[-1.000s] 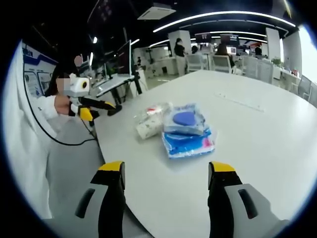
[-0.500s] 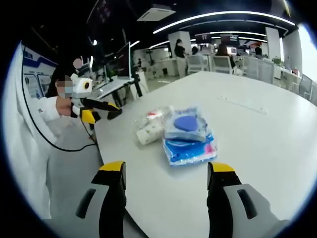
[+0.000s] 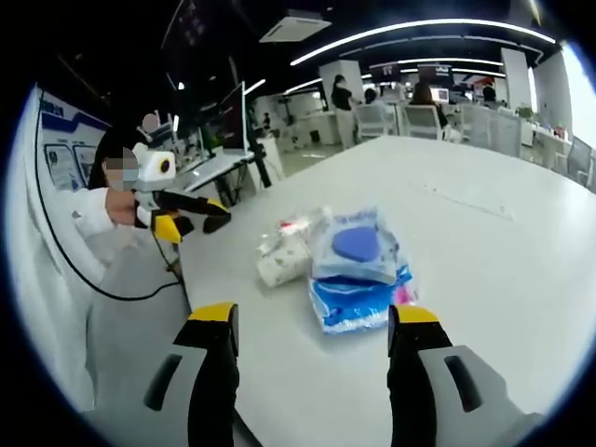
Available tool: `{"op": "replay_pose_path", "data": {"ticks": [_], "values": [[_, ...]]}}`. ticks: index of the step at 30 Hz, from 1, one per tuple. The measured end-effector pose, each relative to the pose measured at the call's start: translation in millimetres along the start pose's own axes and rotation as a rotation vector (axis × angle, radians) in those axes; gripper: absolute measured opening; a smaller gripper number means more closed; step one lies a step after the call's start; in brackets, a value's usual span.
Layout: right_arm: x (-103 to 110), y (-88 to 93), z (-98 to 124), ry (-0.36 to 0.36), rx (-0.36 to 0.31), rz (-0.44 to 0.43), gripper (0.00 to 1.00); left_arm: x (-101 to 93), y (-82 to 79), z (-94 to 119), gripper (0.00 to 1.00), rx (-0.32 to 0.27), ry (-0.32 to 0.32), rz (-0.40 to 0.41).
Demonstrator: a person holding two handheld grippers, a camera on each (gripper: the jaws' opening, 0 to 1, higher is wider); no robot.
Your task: Arrange the tabletop items into an orderly group along one side of the table until the central work area is clear of visible clutter.
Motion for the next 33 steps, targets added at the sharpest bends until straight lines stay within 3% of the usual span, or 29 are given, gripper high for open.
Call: {"op": "replay_pose_path", "data": {"ticks": [23, 28, 33], "values": [[-32, -13.1, -26, 0.045, -0.085, -0.169, 0.55, 11.4, -5.6, -18, 0.88, 0.013, 0.014, 0.009], [-34, -17.1, -34, 0.052, -0.091, -0.158, 0.47, 15.4, -8.2, -22, 0.88, 0.016, 0.018, 0.009], [-36, -18.1, -45, 0.048, -0.101, -0.224, 0.48, 17.2, -8.4, -26, 0.88, 0.019, 0.022, 0.010]]}}
Point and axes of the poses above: the point that each gripper's makers call its tool centre point, and the gripper's own axes: z roughly backward along the fingers, x roughly to its left, y roughly out of its underside, the point moved 6 cm from there along z, roughly backward along the fingers, and after that the axes turned 8 degrees about -y, right-handed, at the moved point
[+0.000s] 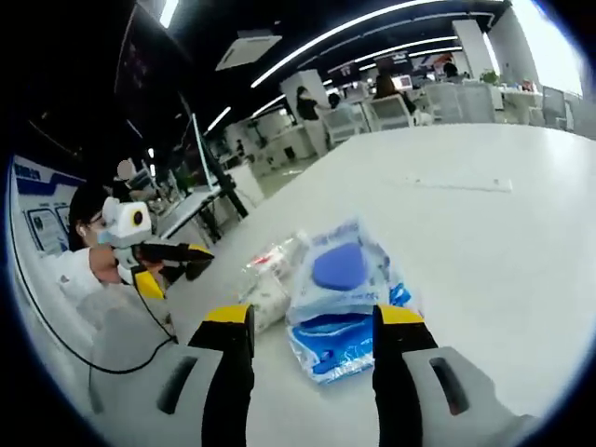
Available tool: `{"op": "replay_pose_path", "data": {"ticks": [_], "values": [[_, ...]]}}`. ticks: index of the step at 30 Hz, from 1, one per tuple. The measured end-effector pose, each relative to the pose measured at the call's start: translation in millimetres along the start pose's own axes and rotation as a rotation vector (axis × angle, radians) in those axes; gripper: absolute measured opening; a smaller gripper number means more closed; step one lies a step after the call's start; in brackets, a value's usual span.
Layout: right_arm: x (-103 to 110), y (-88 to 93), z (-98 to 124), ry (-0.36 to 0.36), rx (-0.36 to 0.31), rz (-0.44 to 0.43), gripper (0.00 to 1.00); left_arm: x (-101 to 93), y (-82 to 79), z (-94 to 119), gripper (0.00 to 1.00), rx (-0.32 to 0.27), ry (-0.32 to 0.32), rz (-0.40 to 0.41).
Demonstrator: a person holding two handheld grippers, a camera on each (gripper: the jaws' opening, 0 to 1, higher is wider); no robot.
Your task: Arrange the tabletop items into an orderly group along one side of the table until the central work area is clear of visible clutter.
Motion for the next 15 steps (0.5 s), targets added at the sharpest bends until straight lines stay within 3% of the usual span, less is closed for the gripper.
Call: {"op": "replay_pose_path", "data": {"ticks": [4, 15], "values": [[-1, 2.2, -7, 0.011, -0.021, -0.090, 0.44, 0.7, 1.6, -3, 0.88, 0.003, 0.004, 0.006], [2, 7.0, -24, 0.034, -0.048, -0.208, 0.41, 2.4, 0.4, -10, 0.88, 0.008, 0.013, 0.016]]}}
Point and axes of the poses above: the point that each gripper's makers call its tool centre point, and the gripper's own axes: z roughly backward along the fingers, x roughly to its left, y roughly out of its underside, the point moved 6 cm from there along z, roughly backward along the fingers, and after that the axes turned 8 degrees about -y, right-handed, at the moved point
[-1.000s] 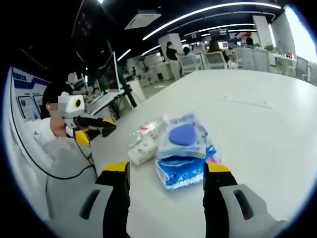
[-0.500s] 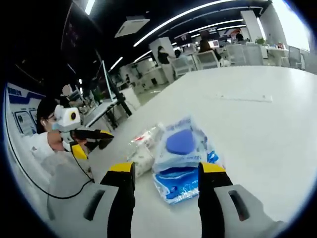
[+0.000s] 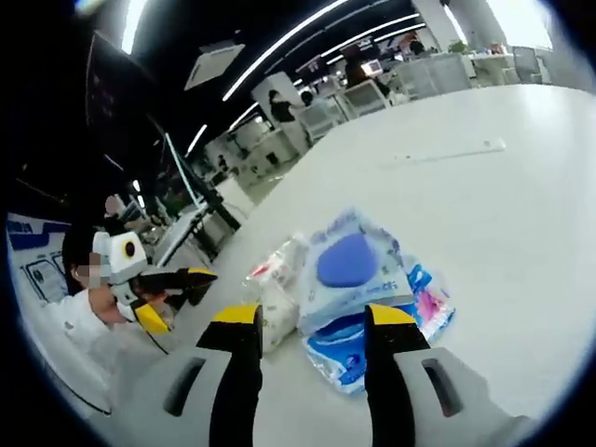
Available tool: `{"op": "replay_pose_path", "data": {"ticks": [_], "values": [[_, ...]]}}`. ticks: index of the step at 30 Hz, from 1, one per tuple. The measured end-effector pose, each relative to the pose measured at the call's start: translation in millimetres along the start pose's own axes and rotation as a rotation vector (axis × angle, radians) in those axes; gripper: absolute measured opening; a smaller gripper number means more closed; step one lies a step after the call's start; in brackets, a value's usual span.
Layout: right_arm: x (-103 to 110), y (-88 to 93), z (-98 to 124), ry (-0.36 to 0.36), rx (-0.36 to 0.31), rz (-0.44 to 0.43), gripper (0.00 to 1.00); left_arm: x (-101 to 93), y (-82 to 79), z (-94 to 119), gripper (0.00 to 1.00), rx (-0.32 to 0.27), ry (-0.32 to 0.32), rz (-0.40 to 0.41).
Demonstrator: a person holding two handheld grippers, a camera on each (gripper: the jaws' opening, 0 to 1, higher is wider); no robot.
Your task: Arrange the tabletop items into an orderly group along one side of the table until the central work area is clear of visible clutter.
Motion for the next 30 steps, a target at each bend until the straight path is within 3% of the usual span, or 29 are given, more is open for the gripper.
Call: {"op": "replay_pose_path", "data": {"ticks": [8, 14, 30], "values": [[-3, 5.5, -8, 0.027, -0.008, -0.096, 0.35, 1.9, -2.5, -6, 0.88, 0.003, 0.013, -0.001], [-5, 8.8, -14, 0.041, -0.019, -0.228, 0.27, 6.2, -5.9, -11, 0.88, 0.001, 0.025, -0.003], [-13, 16.7, -26, 0.062, -0.008, -0.323, 0.18, 6.3, -8.2, -22, 0.87, 0.007, 0.048, -0.005]]}}
Point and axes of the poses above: the point that each gripper's makers call its tool centre point, and the gripper's own axes: z roughly backward along the fingers, x roughly to its left, y roughly out of its underside, the point moved 6 cm from there along z, roughly backward along the fingers, and after that the axes turned 8 degrees about -y, right-handed, at the moved point
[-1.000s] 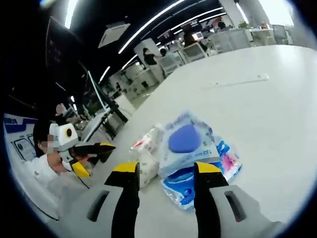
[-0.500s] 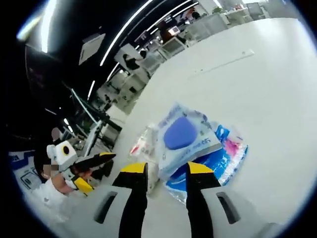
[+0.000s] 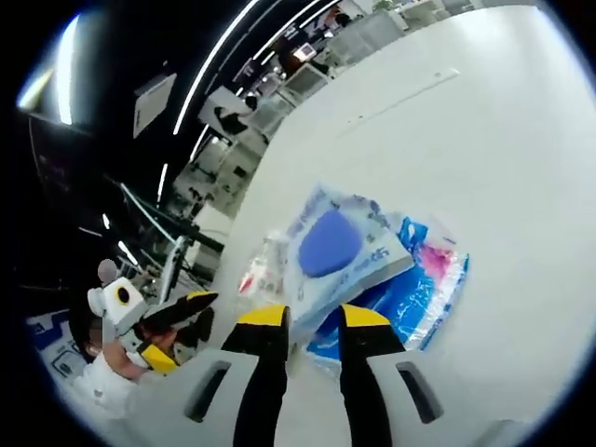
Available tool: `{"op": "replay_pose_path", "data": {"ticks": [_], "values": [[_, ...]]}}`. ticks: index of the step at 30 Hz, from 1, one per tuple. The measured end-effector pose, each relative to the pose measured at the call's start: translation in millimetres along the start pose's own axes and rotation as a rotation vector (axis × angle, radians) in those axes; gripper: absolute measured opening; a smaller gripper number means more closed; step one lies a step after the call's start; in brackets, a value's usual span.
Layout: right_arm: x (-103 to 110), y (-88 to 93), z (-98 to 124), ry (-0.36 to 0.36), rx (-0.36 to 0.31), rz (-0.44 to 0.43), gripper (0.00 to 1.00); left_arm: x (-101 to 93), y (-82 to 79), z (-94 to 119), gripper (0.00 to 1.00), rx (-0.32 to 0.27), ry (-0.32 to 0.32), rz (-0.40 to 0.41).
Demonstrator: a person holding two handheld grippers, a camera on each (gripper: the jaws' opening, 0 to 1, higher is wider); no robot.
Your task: Arrange the tabletop items into an orderly group along one side of the table until the central work area is clear of visible clutter.
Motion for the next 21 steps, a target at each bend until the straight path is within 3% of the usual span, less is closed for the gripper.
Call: {"op": "replay_pose_path", "data": {"ticks": [11, 17, 21], "values": [[-5, -1.8, -7, 0.005, -0.008, -0.053, 0.12, 2.0, -2.5, -5, 0.86, -0.005, 0.006, 0.003], [-12, -2.7, -10, 0.010, -0.015, -0.130, 0.13, 3.1, -1.5, -9, 0.86, 0.000, 0.009, 0.003], [-14, -3.7, -10, 0.013, -0.023, -0.153, 0.08, 2.6, -0.8, -10, 0.85, 0.001, 0.012, 0.005]]}}
Point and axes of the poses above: the point that each gripper's makers call its tool centre point, and the gripper's own axes: z roughly backward along the fingers, x roughly to its left, y roughly out of its underside, the point moved 6 cm from there along z, roughly backward along the fingers, and after that the axes turned 8 degrees about -y, right-handed, at the moved point
